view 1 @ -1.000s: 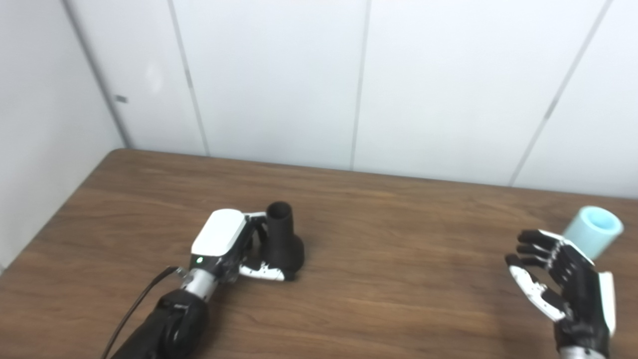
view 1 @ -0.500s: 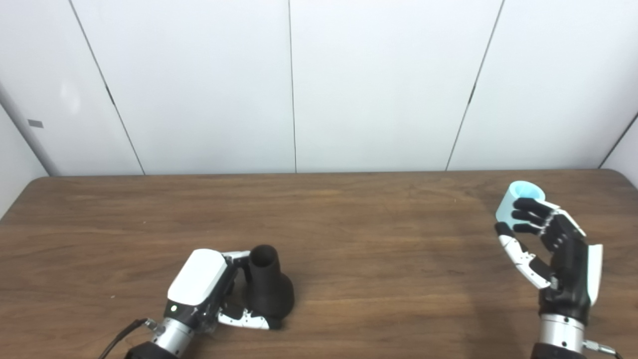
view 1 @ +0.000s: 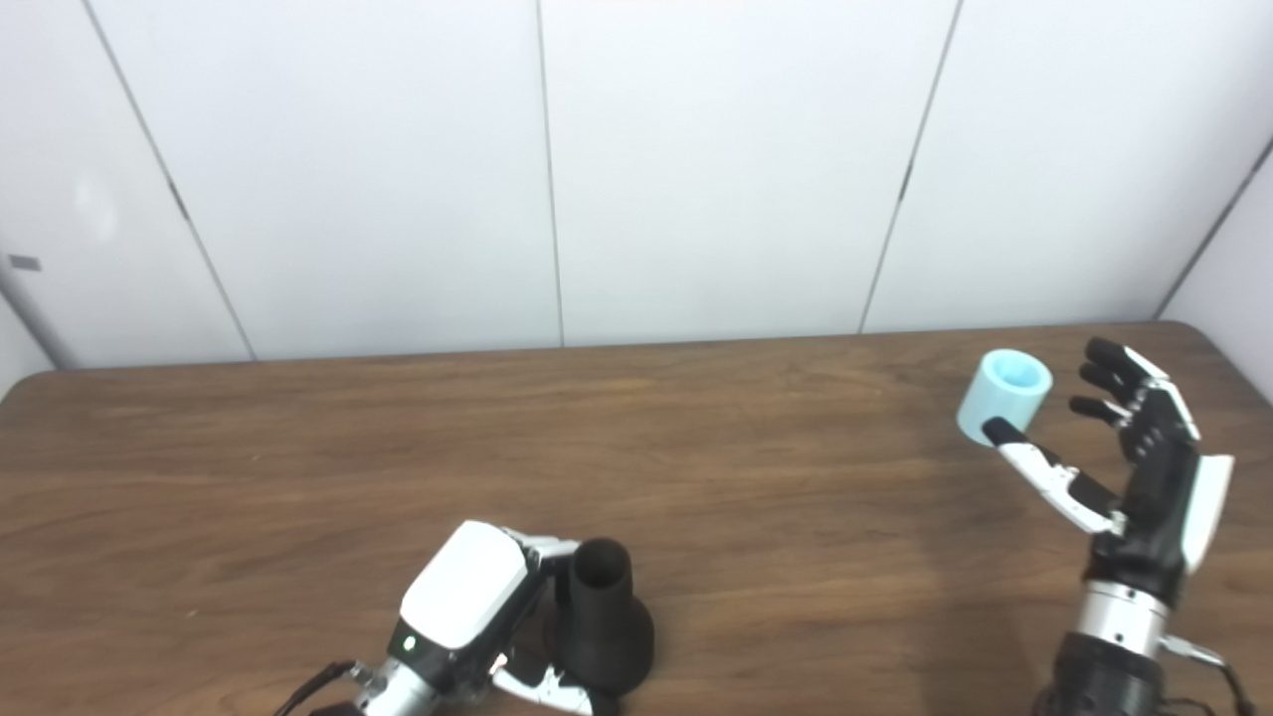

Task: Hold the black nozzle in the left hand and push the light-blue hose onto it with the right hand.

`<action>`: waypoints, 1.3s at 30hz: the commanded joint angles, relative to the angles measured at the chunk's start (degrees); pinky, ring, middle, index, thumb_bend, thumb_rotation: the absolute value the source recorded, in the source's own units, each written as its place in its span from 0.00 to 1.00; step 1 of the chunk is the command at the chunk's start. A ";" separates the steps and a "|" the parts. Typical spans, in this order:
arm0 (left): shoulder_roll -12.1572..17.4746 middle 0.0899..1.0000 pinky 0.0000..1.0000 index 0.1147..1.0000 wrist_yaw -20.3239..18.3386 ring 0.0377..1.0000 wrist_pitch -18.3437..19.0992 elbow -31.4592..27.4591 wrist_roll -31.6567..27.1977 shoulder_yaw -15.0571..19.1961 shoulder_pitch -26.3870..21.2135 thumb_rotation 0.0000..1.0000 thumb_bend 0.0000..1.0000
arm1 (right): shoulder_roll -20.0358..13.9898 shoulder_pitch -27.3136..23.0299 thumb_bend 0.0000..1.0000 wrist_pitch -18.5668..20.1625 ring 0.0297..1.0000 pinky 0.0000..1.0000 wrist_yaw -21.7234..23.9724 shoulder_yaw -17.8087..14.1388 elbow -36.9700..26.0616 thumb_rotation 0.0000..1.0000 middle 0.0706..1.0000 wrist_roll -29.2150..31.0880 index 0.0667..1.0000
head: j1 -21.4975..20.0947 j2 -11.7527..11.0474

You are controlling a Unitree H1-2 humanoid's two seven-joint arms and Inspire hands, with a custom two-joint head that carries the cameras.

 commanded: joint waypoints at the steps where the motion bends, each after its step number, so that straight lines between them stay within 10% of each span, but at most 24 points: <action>1: -0.93 0.42 0.13 0.41 -0.98 0.15 -0.94 3.81 2.19 -2.24 2.43 0.00 0.52 | -1.99 -3.01 0.82 0.78 0.88 0.77 -0.27 -0.27 1.10 0.30 0.88 -0.49 0.85 | -0.12 -0.02; 14: -2.28 0.42 0.11 0.42 0.96 0.13 -1.82 6.00 3.50 -2.06 1.75 0.00 0.53 | -5.60 -10.31 0.90 12.89 0.93 0.85 0.37 0.84 10.16 0.38 0.95 0.30 0.99 | -4.89 -0.39; 15: -2.25 0.28 0.10 0.42 1.38 0.12 -2.04 6.08 3.60 -2.00 1.74 0.02 0.52 | -5.64 -10.49 0.90 13.54 0.95 0.88 0.66 0.84 10.14 0.38 0.97 0.84 1.00 | -4.89 -0.39; 19: -1.96 0.12 0.07 0.42 1.59 0.09 -2.56 5.87 3.21 -1.54 2.04 0.04 0.52 | -5.72 -11.74 0.88 12.64 0.96 0.88 1.10 0.83 11.79 0.35 0.98 3.94 1.00 | -5.03 -0.02; 39: -0.89 0.16 0.10 0.42 -0.73 0.13 -2.40 3.76 3.23 -0.88 3.52 0.04 0.52 | -6.92 -15.83 0.88 11.37 0.91 0.86 1.63 0.85 22.99 0.28 0.92 9.95 0.94 | -5.47 0.75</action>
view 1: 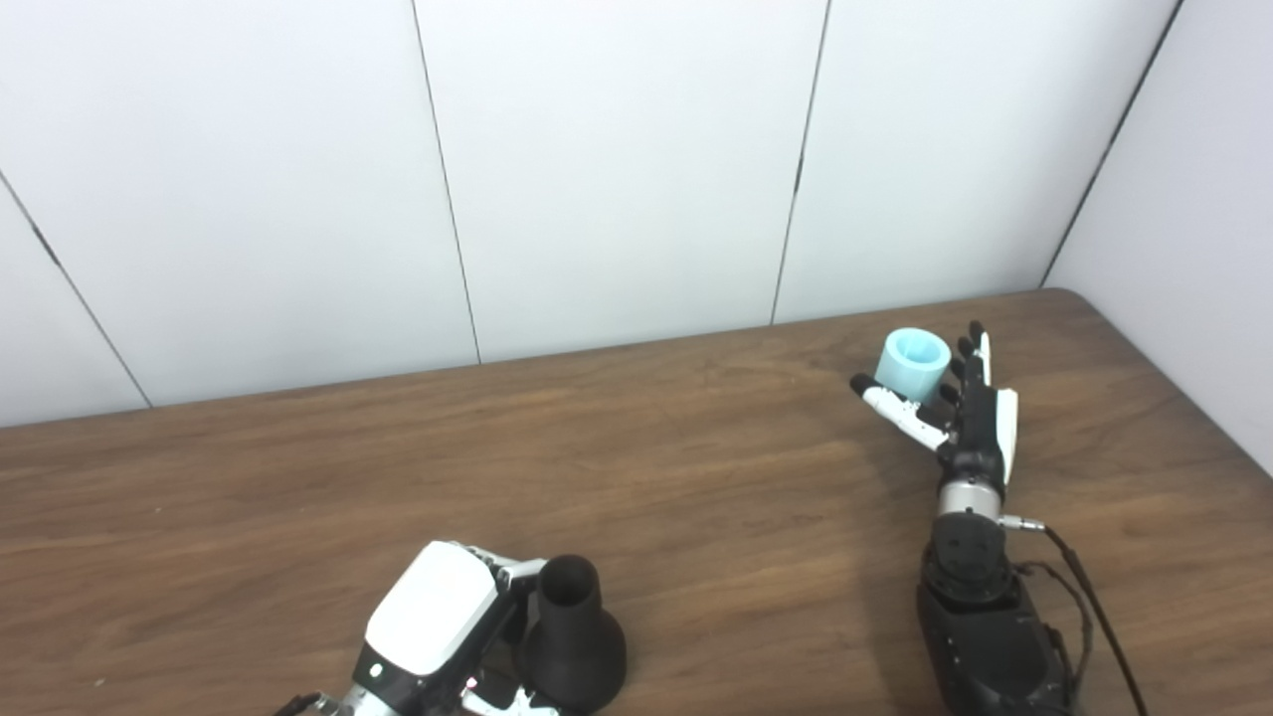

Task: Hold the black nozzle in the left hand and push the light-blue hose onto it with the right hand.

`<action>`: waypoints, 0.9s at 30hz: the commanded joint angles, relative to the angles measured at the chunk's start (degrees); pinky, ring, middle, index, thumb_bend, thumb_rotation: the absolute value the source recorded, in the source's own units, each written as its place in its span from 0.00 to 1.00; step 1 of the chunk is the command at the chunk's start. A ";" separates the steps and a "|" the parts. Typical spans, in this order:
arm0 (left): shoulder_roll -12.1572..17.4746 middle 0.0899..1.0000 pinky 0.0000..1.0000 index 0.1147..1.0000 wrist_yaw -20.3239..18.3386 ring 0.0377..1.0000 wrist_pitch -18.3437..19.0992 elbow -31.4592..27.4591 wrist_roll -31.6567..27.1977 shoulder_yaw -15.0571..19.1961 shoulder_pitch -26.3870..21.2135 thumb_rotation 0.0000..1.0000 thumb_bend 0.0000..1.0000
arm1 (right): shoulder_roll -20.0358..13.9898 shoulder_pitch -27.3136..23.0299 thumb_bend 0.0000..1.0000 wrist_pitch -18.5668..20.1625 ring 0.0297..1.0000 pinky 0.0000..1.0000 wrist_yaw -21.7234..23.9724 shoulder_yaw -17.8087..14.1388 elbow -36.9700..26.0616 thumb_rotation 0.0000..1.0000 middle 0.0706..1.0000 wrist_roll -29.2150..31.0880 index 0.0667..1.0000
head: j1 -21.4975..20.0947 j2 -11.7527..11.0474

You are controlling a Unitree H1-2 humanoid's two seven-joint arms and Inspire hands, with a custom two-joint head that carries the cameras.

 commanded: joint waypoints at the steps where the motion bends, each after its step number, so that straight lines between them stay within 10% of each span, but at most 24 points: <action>1: 0.45 0.16 0.10 0.42 -0.87 0.13 -0.19 1.89 1.01 -1.45 4.56 0.04 0.52 | -1.62 -2.16 0.88 -1.58 0.90 0.85 0.78 -0.21 -0.47 0.28 0.91 0.89 0.93 | 0.07 0.18; 27: 1.06 0.17 0.10 0.42 -0.95 0.13 -0.99 0.46 1.38 -0.43 5.78 0.04 0.52 | -2.75 -2.41 0.87 -0.14 0.81 0.76 0.30 2.98 1.21 0.23 0.80 -0.83 0.81 | -0.13 0.65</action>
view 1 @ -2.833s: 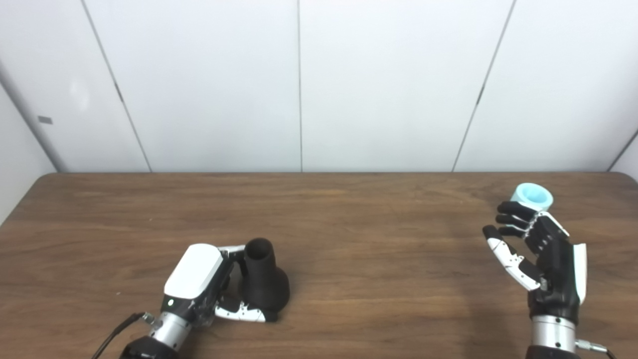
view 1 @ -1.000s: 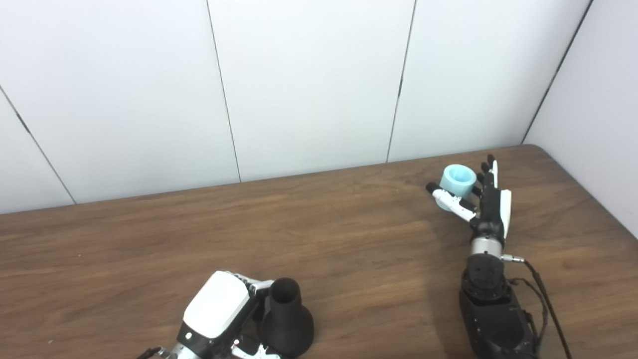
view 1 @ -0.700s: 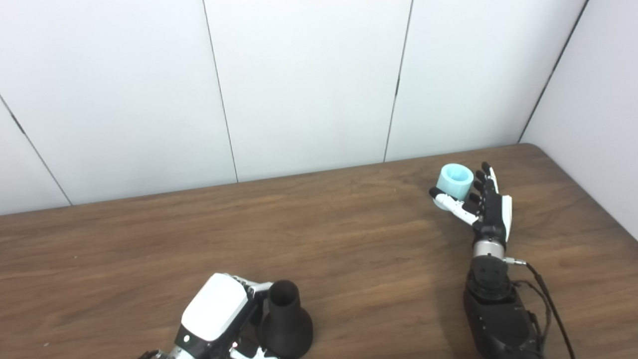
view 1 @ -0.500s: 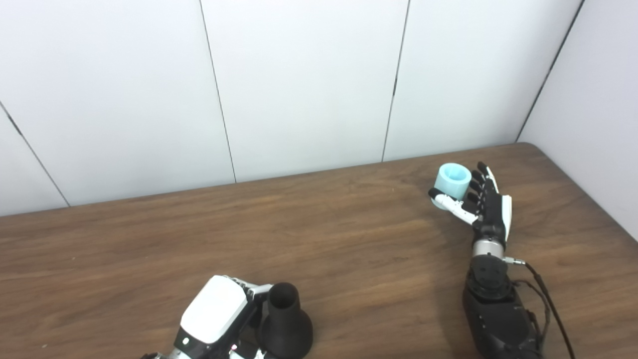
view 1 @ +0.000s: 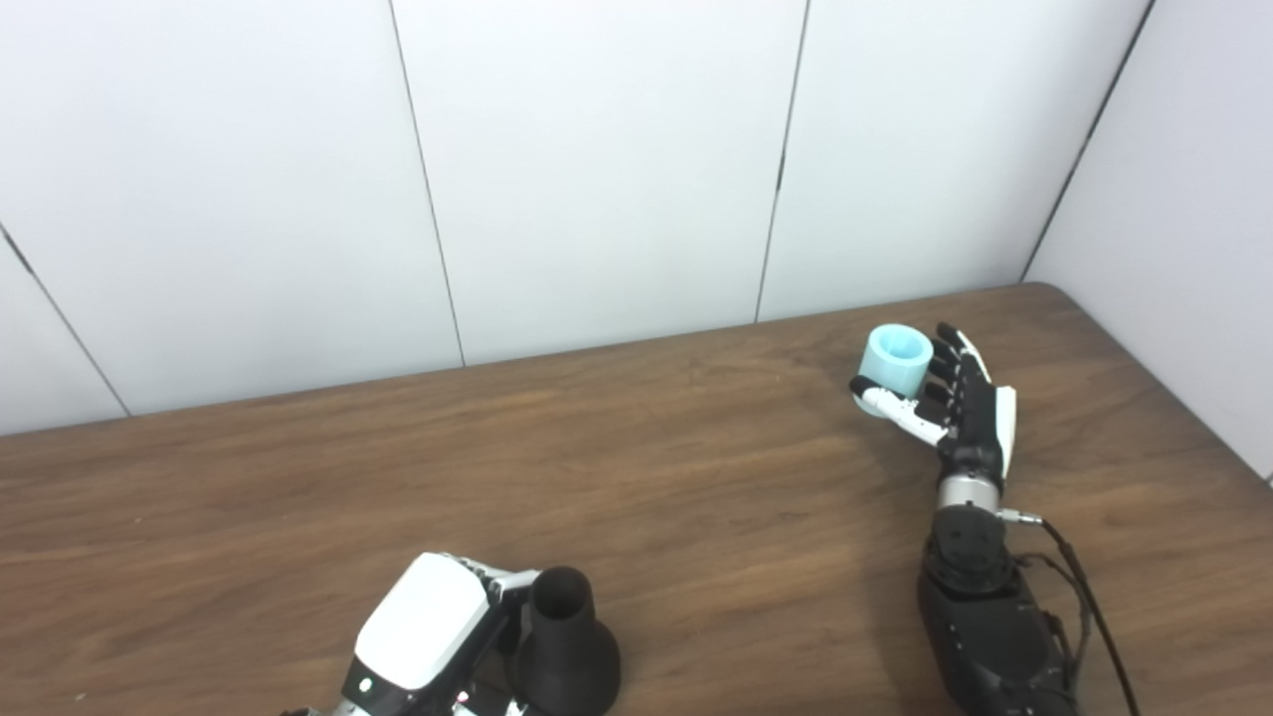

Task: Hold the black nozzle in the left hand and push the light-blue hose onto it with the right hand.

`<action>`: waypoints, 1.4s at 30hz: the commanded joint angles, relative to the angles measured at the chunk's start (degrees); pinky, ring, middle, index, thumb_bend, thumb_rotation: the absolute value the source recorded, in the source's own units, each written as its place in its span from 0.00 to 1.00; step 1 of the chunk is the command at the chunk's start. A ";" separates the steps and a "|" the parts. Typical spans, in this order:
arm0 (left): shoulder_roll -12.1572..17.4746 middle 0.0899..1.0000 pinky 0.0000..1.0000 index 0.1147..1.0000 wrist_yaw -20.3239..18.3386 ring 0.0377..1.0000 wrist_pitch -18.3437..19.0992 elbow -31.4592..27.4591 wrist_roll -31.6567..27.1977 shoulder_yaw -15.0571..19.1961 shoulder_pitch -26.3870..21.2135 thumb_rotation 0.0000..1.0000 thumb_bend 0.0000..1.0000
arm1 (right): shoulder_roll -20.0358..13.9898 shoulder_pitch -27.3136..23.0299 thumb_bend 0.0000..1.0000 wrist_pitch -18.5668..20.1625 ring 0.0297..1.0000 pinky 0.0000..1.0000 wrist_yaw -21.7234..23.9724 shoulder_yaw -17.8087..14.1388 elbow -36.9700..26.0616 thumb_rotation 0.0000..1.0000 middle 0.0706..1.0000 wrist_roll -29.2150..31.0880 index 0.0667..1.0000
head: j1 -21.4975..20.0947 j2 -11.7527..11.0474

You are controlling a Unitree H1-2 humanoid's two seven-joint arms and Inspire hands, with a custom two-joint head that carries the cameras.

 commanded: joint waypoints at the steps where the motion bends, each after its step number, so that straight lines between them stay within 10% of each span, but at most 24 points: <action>1: 0.55 0.17 0.10 0.42 -0.10 0.13 -0.69 2.27 1.14 -1.31 4.14 0.04 0.52 | -1.46 -1.09 0.86 0.88 0.81 0.75 0.82 1.42 -1.45 0.24 0.79 -1.80 0.80 | -0.04 0.03; 15: 0.21 0.16 0.10 0.42 -0.37 0.12 -1.09 2.19 0.82 -1.36 4.20 0.04 0.52 | -3.41 0.01 0.74 5.28 0.65 0.53 3.84 4.49 -4.41 0.23 0.67 -3.38 0.66 | -0.16 -0.14; 28: 0.35 0.16 0.10 0.42 -0.66 0.13 -1.24 2.51 0.35 -1.15 4.09 0.04 0.52 | -2.74 0.11 0.52 1.56 0.54 0.49 3.65 3.62 -3.03 0.13 0.54 -1.26 0.46 | -0.22 -0.07; 42: 0.09 0.15 0.10 0.42 -0.66 0.12 -1.28 1.92 -0.22 -0.71 4.32 0.04 0.52 | -2.59 2.51 0.50 -2.98 0.52 0.47 4.28 3.94 -5.27 0.13 0.52 -1.39 0.45 | 0.67 0.84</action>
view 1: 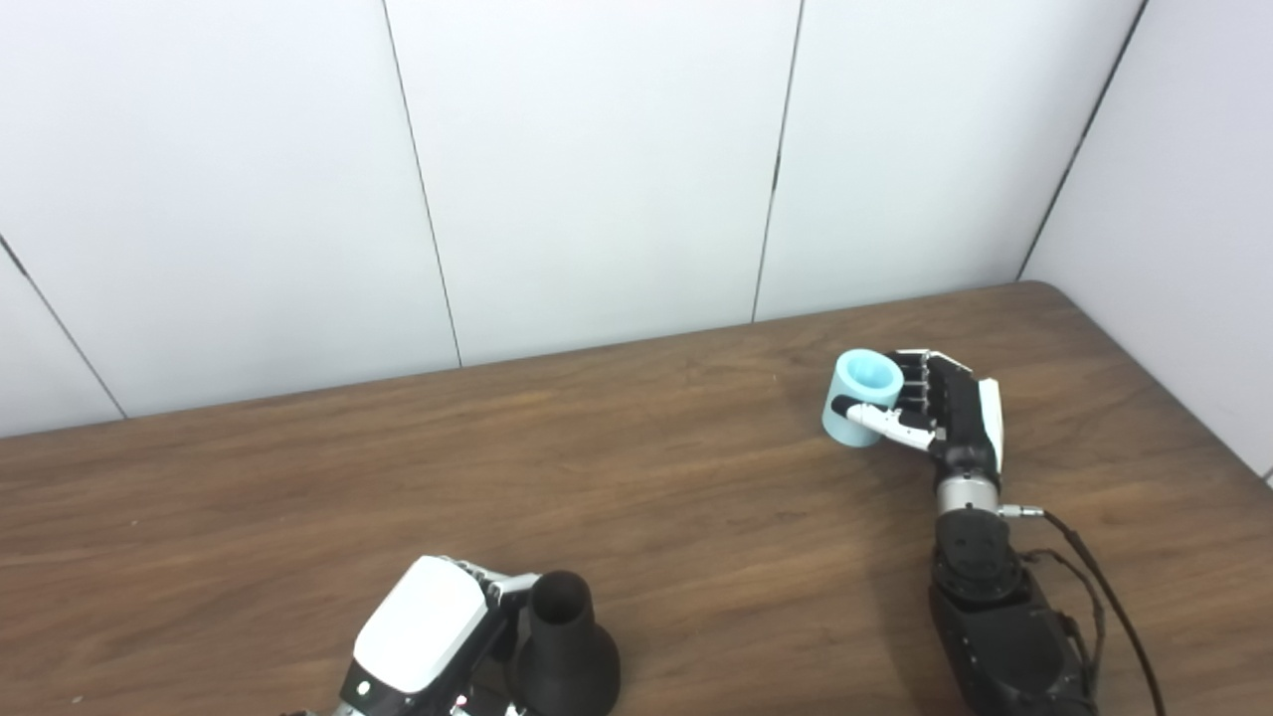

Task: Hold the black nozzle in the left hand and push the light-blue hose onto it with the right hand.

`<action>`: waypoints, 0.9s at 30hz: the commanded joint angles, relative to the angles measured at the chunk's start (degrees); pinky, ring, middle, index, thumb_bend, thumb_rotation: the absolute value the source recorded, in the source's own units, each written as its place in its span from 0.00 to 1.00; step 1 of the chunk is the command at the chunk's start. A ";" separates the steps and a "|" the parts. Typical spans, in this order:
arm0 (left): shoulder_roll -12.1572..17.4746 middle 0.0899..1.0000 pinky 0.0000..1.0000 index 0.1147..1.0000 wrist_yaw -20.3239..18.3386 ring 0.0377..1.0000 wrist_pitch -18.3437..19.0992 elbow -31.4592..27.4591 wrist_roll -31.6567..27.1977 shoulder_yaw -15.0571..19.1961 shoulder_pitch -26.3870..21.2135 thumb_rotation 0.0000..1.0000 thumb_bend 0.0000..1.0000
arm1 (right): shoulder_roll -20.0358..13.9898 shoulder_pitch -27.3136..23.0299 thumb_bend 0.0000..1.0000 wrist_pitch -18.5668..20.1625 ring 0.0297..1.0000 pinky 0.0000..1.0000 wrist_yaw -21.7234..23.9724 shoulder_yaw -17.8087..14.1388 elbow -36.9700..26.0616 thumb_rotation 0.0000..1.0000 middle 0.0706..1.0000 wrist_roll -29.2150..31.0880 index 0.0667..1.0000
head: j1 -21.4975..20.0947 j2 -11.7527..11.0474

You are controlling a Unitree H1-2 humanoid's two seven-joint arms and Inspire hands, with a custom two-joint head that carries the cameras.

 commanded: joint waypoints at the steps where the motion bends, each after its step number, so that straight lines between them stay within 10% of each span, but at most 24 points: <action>1: 0.10 0.15 0.10 0.42 -0.33 0.12 -0.61 1.97 0.29 -1.09 4.15 0.04 0.52 | -0.45 0.09 0.50 -1.82 0.52 0.47 0.46 0.84 -3.05 0.13 0.52 -1.44 0.45 | -0.03 0.05; 27: -0.27 0.16 0.10 0.42 -1.00 0.12 -0.41 1.90 0.83 -1.27 4.17 0.04 0.52 | 1.14 5.00 0.52 2.29 0.48 0.44 4.12 2.18 -18.28 0.00 0.46 -3.60 0.43 | 1.23 0.90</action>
